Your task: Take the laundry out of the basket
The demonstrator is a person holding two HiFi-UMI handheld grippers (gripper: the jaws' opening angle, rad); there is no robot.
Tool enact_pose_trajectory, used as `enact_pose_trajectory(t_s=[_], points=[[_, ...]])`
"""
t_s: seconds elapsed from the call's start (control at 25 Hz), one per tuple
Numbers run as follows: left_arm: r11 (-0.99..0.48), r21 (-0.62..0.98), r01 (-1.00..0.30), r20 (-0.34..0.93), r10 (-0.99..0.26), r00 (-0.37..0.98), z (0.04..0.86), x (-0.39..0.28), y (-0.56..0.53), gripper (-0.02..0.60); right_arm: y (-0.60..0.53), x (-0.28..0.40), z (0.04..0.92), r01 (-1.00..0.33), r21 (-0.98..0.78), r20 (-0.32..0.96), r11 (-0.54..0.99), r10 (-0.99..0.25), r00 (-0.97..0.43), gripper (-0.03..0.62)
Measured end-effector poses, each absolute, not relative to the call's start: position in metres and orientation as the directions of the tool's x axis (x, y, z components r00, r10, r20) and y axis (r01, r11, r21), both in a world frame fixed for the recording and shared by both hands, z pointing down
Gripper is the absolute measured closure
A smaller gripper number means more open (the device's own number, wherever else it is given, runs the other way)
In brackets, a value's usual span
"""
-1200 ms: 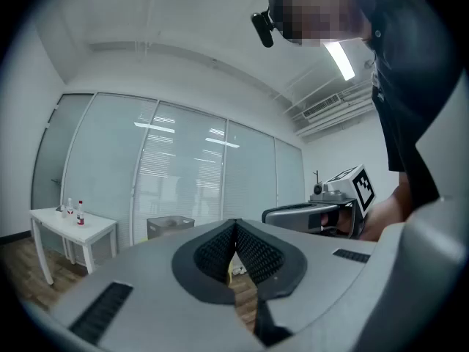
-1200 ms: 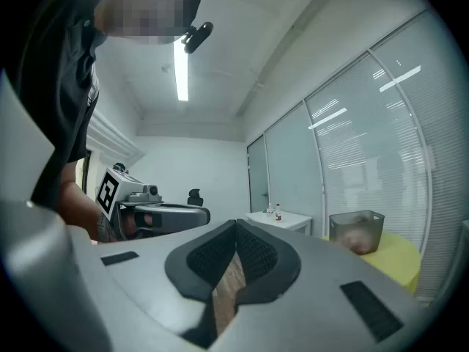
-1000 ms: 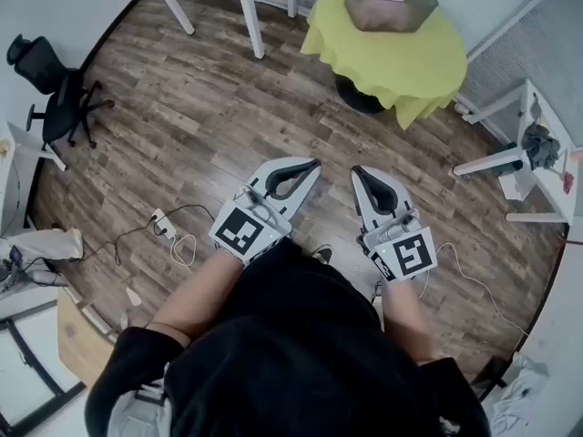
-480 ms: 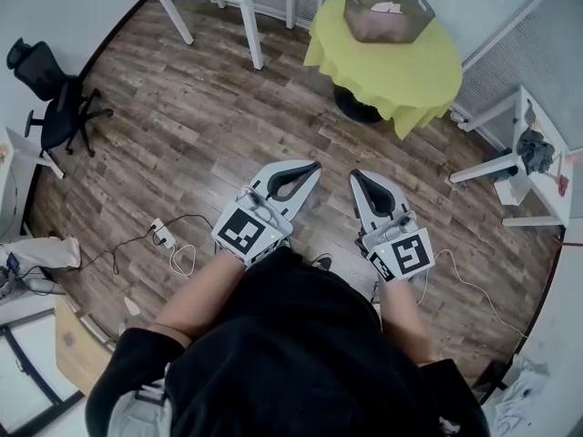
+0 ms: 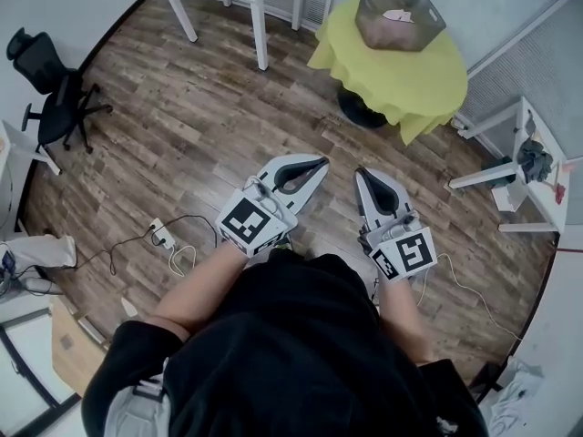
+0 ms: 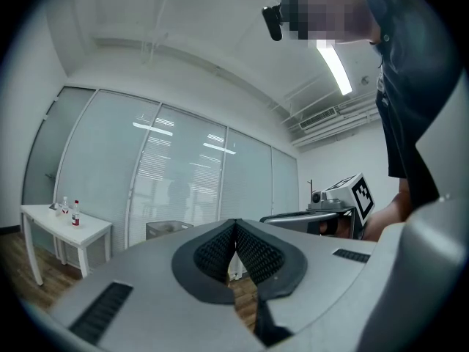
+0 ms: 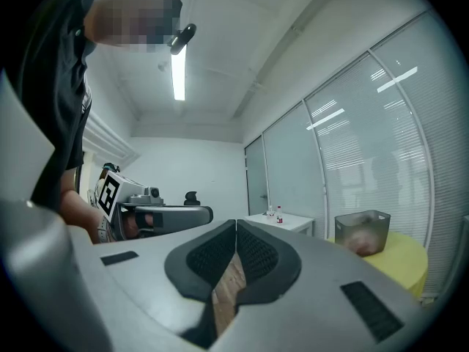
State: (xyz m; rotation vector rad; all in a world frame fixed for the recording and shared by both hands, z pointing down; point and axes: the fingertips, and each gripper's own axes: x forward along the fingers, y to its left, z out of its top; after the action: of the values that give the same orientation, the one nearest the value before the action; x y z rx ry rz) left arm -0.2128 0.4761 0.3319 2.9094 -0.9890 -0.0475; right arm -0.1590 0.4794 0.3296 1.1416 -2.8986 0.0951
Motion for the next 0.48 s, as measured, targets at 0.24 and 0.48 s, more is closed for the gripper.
enact_pose_trajectory(t_s=[0.24,0.48], points=[[-0.788,0.072,-0.612,-0.012,-0.614,0.789,0.333,-0.220,0.461,0.571,0.464,-0.163,0.330,-0.689,-0.040,0.044,0.723,-0.688,-0.724,0.569],[-0.783,0.076,-0.617,-0.013,-0.619,0.785,0.339,-0.215,0.428,0.571,0.429,-0.154,0.334,-0.691,-0.033,0.038,0.722,-0.690,-0.723,0.569]])
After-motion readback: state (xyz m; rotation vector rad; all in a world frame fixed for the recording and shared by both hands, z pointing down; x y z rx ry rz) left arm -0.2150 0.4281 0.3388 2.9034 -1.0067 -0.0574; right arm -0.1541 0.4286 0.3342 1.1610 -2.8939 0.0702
